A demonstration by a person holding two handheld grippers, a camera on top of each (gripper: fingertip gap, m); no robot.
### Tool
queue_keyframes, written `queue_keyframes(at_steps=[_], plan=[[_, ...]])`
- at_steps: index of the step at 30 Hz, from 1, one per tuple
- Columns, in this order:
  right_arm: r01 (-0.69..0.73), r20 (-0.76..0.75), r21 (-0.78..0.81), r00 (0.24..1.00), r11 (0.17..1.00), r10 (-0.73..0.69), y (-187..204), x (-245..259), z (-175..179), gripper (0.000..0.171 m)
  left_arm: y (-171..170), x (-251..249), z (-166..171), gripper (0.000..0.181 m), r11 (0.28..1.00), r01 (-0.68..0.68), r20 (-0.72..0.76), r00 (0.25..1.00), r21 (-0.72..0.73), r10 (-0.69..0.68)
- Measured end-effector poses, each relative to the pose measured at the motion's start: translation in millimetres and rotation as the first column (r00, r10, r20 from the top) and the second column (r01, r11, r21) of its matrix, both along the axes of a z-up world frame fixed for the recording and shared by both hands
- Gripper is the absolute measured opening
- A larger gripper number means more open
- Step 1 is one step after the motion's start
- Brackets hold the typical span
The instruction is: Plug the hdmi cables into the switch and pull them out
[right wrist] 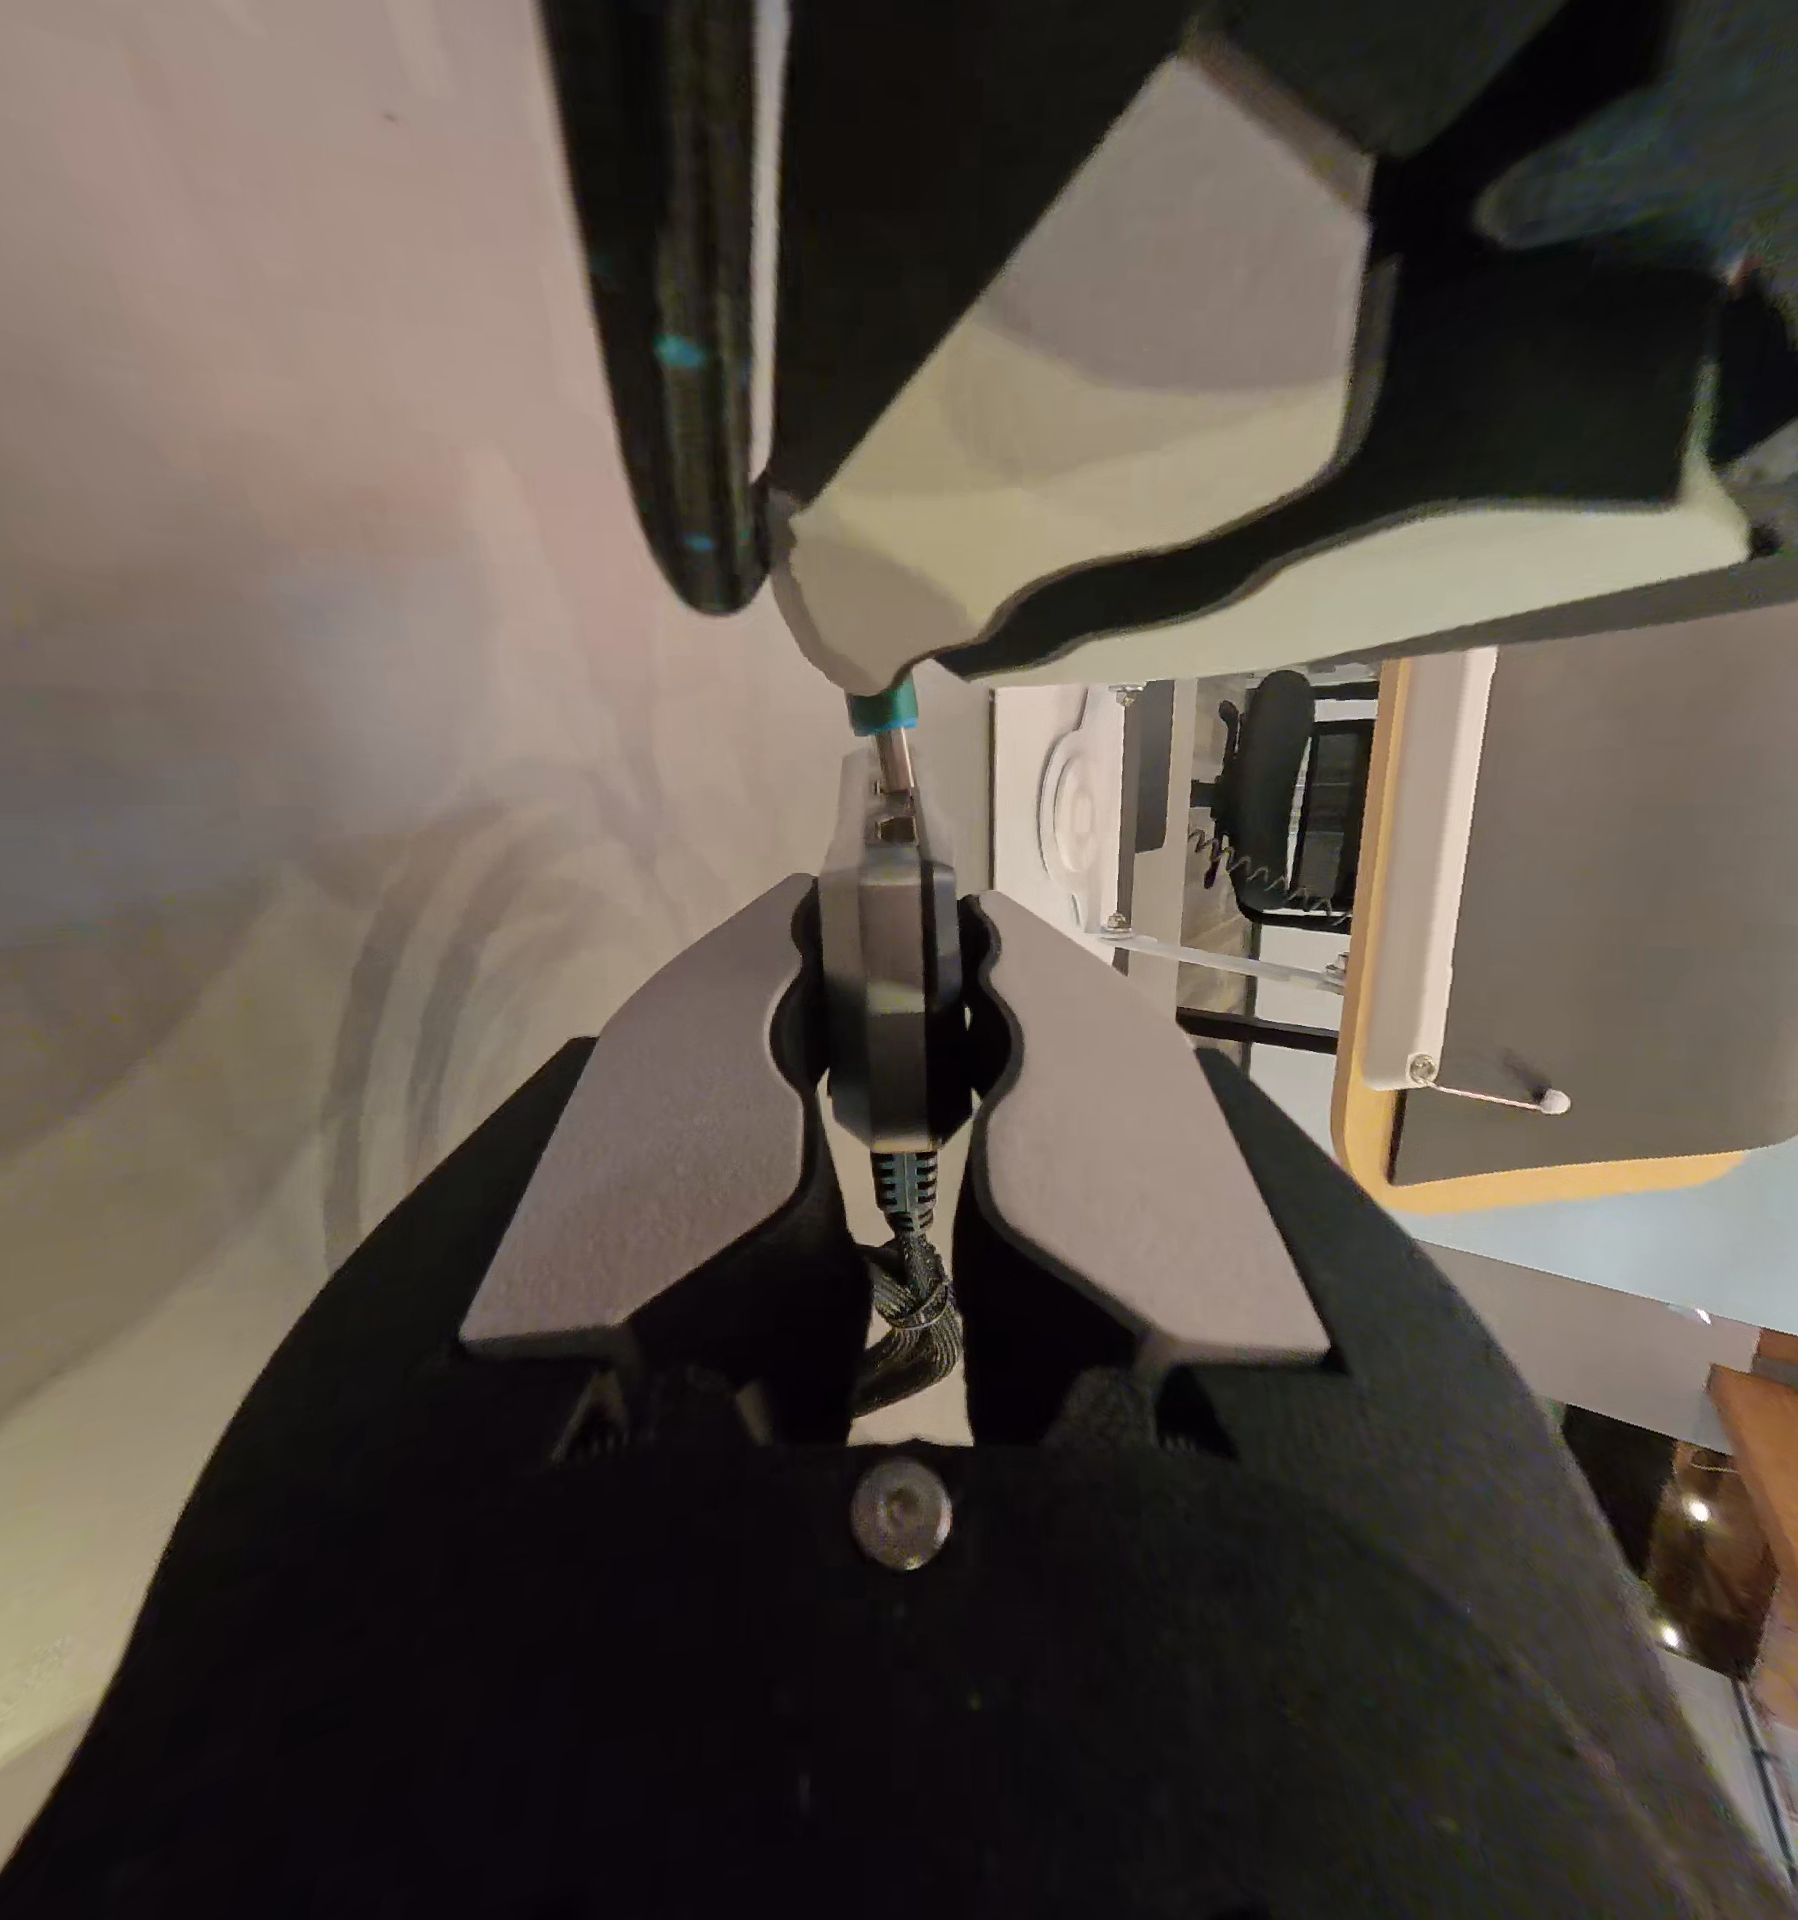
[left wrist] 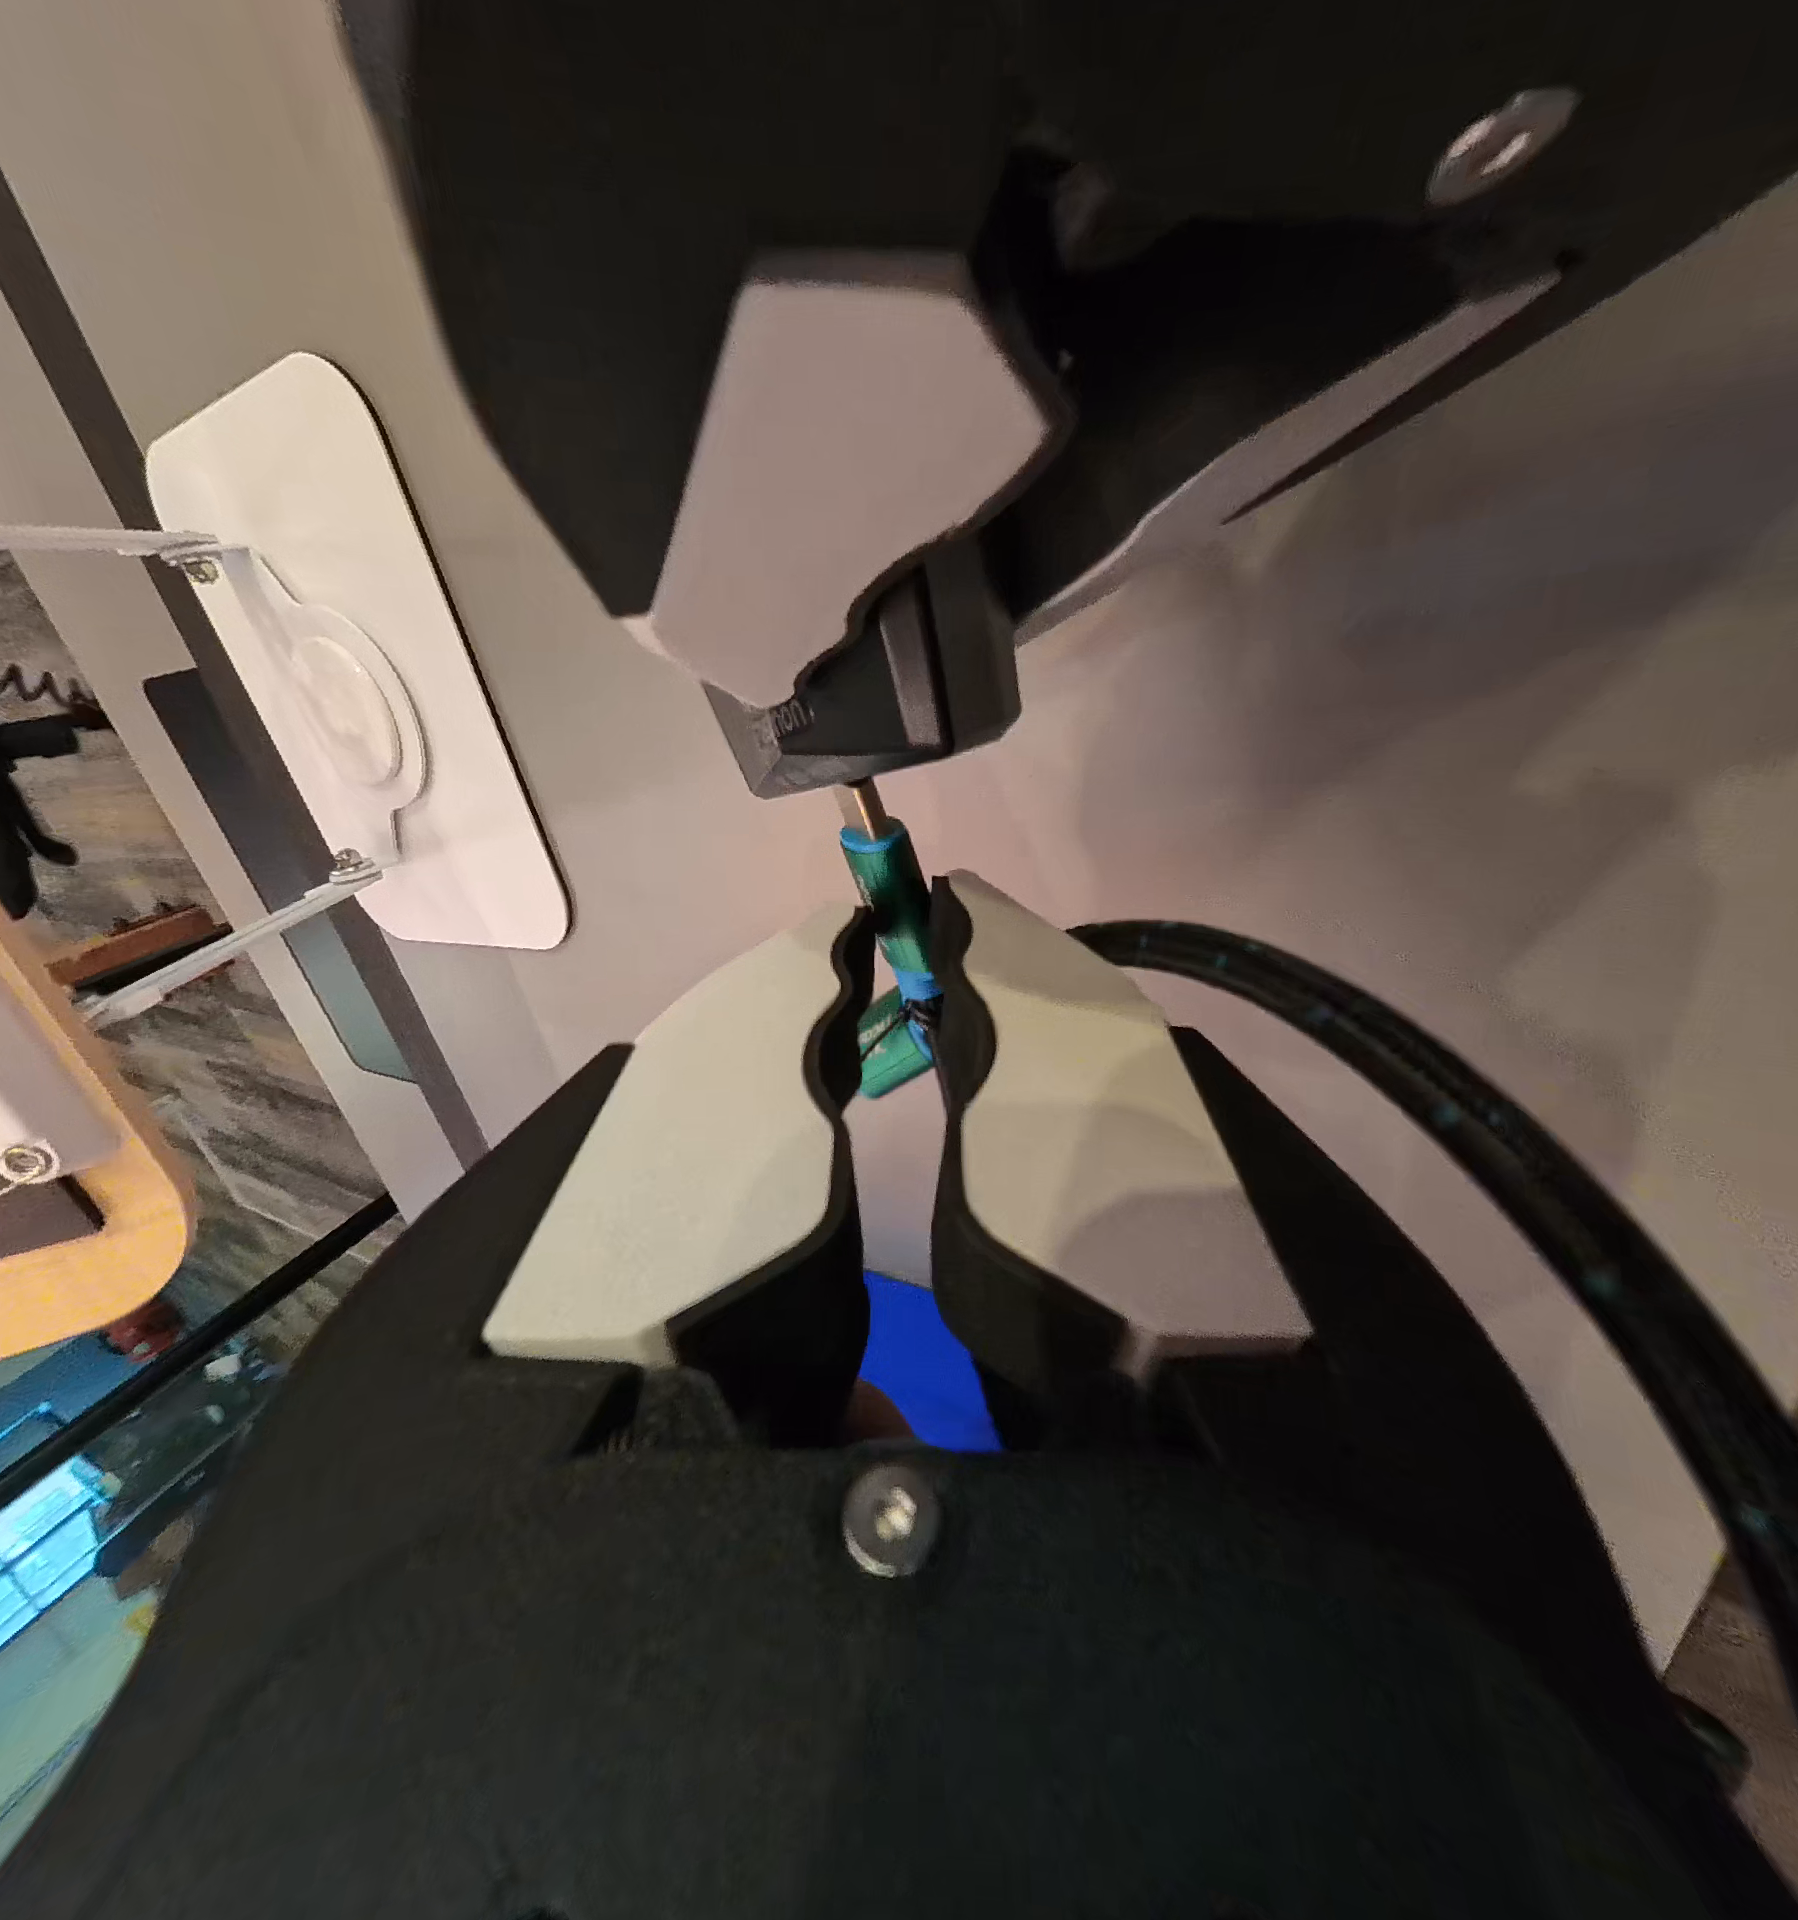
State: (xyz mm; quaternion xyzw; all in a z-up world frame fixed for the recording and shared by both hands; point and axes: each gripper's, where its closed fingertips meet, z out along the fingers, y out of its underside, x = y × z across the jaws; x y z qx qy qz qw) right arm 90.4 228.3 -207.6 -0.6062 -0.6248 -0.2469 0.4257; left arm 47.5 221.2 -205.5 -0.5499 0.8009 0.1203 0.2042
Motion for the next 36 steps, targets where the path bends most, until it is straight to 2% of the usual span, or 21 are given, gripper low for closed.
queue_keyframes(at_steps=[14,22,36], plan=[[0.03,-0.008,-0.03,1.0,0.999,-0.03,0.4,1.7,0.3,0.021,3.8,2.1,0.2,0.01,0.999,0.002,-0.053,0.999,0.046,0.0],[0.019,-0.07,-0.059,0.997,0.998,-0.023,-0.8,1.4,0.6,0.021,2.3,4.9,4.5,0.01,0.998,-0.04,0.045,0.998,-0.039,0.042],[0.043,-0.056,-0.059,0.997,0.997,-0.046,-0.7,4.3,1.7,0.021,4.8,8.8,4.8,0.009,0.998,-0.001,0.04,0.999,0.069,-0.002]])
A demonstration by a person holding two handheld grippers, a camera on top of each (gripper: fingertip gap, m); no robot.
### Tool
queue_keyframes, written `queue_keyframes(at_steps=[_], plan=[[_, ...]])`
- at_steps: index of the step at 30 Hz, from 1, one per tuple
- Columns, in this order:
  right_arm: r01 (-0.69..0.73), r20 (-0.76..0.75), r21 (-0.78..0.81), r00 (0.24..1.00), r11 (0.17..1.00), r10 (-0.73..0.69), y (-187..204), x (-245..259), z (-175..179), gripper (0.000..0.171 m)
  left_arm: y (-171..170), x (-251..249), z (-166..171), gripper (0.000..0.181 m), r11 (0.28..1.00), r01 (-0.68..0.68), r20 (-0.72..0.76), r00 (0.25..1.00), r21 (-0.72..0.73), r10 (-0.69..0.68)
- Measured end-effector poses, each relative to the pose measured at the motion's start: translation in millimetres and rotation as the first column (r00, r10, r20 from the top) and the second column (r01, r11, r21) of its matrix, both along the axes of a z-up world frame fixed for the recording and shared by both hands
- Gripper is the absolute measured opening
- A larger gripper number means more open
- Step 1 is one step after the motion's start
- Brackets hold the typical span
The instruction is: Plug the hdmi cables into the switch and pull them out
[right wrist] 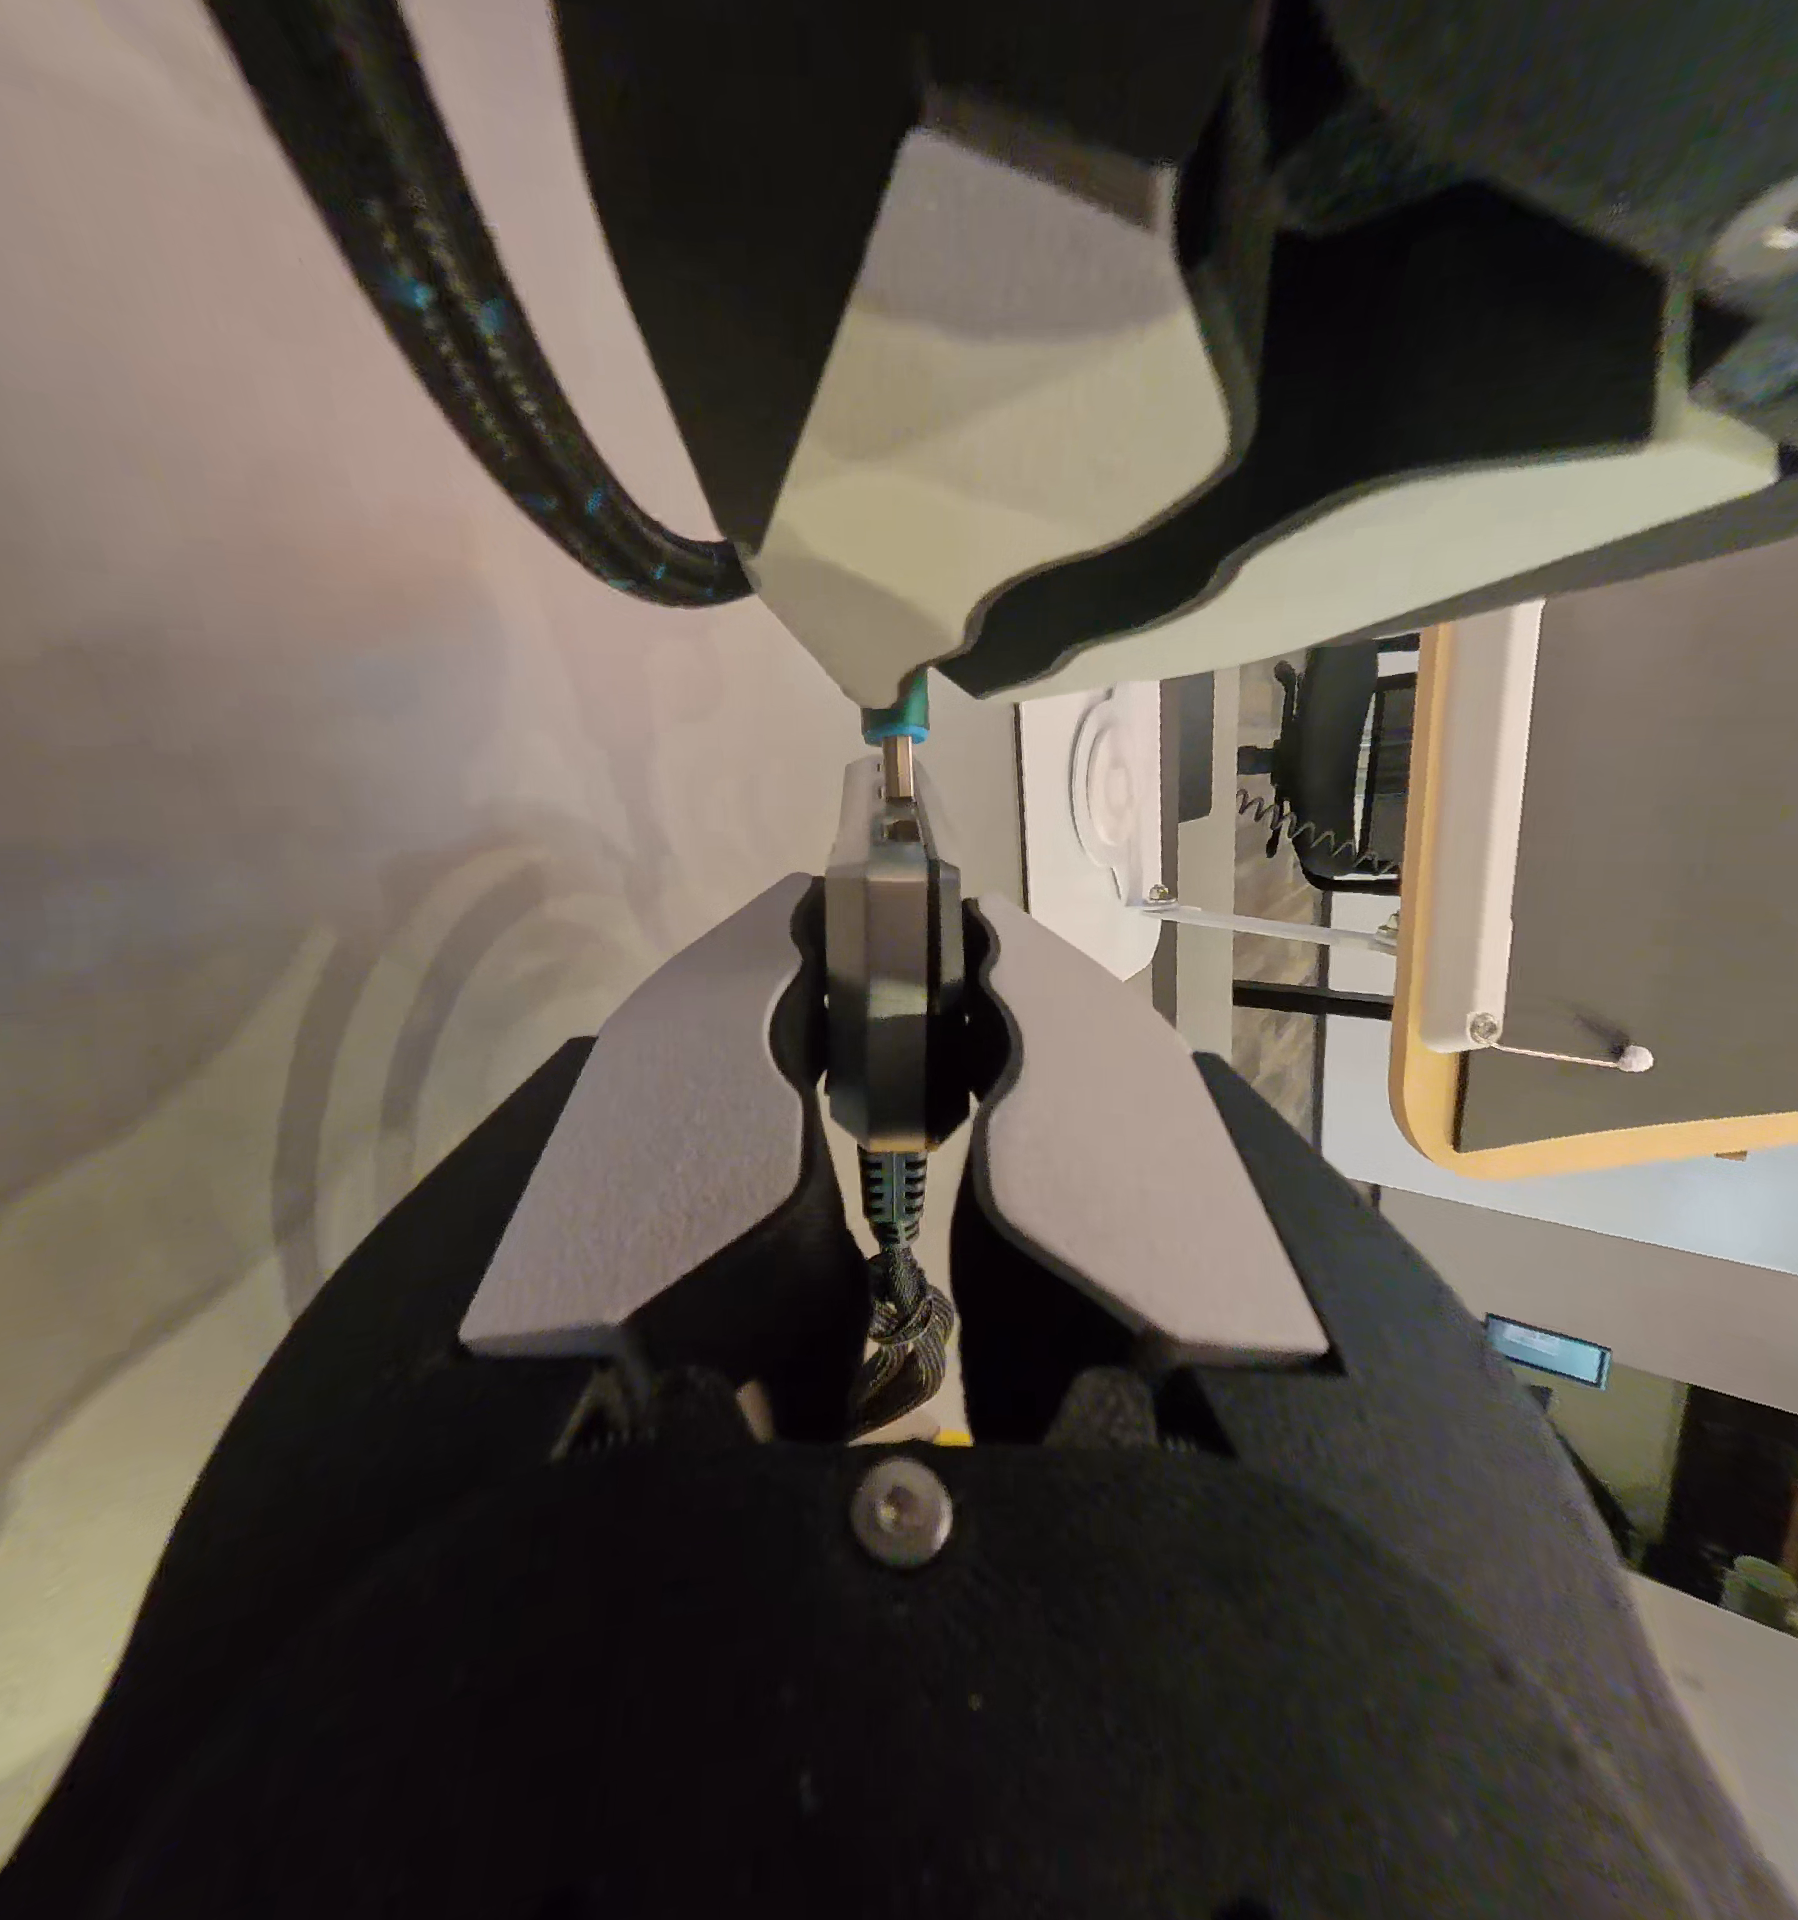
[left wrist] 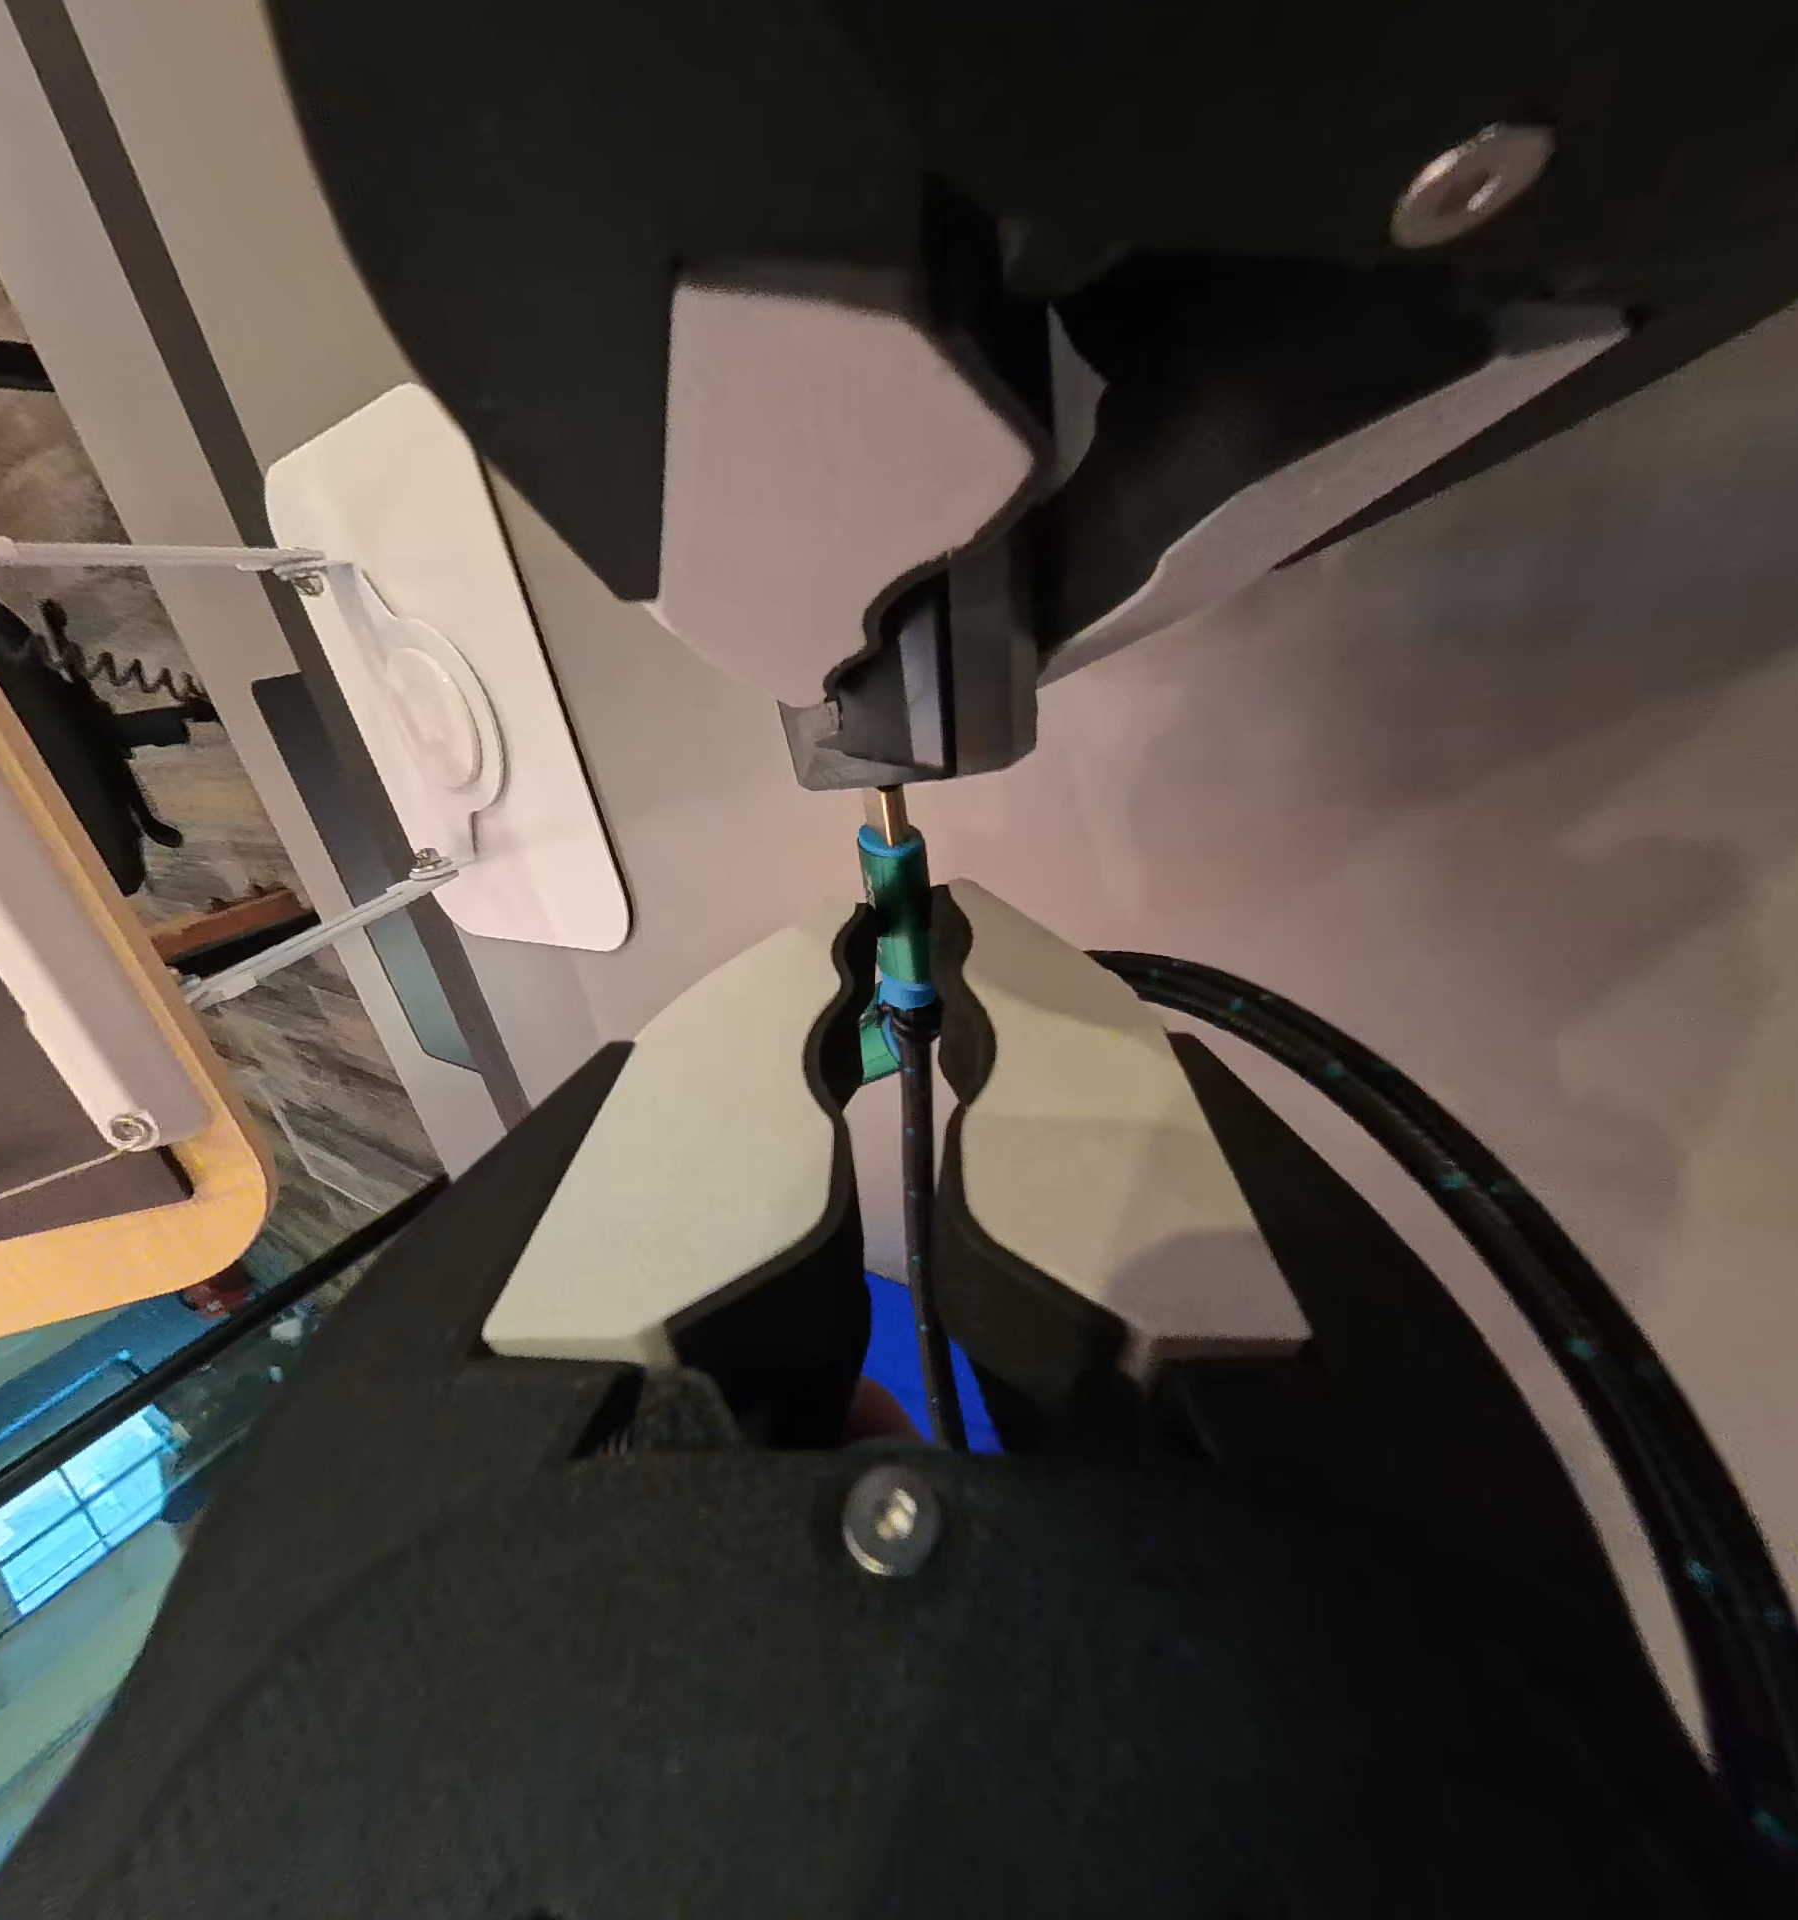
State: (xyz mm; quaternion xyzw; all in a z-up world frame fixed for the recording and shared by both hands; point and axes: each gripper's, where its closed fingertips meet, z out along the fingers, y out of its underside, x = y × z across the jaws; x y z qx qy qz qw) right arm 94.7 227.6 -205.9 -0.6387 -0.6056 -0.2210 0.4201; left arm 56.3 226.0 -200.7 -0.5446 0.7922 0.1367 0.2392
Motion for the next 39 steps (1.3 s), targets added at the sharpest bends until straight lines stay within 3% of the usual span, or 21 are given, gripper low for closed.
queue_keyframes(at_steps=[7,23,30,35,39], plan=[[0.01,-0.105,-0.018,0.994,1.0,-0.012,0.6,1.8,8.9,0.02,0.5,5.0,10.2,0.009,0.999,-0.005,0.15,0.989,-0.036,0.01],[-0.011,-0.126,0.041,0.992,0.999,0.016,-2.5,-0.4,20.1,0.02,-5.5,7.2,23.1,0.006,0.998,0.06,0.39,0.919,0.016,-0.061],[-0.036,-0.152,0.017,0.988,0.999,0.038,-0.1,3.4,16.1,0.021,-3.6,3.4,15.1,0.009,0.997,0.055,0.42,0.905,0.052,-0.071],[-0.021,-0.2,-0.022,0.98,1.0,0.016,0.9,13.9,16.1,0.022,-8.0,-7.6,-24.4,0.009,1.0,-0.011,0.399,0.917,-0.018,0.017],[-0.027,-0.253,-0.043,0.967,0.999,0.015,-0.2,15.4,18.2,0.022,-10.1,-15.6,-63.4,0.003,0.999,-0.04,0.323,0.946,0.026,0.029]])
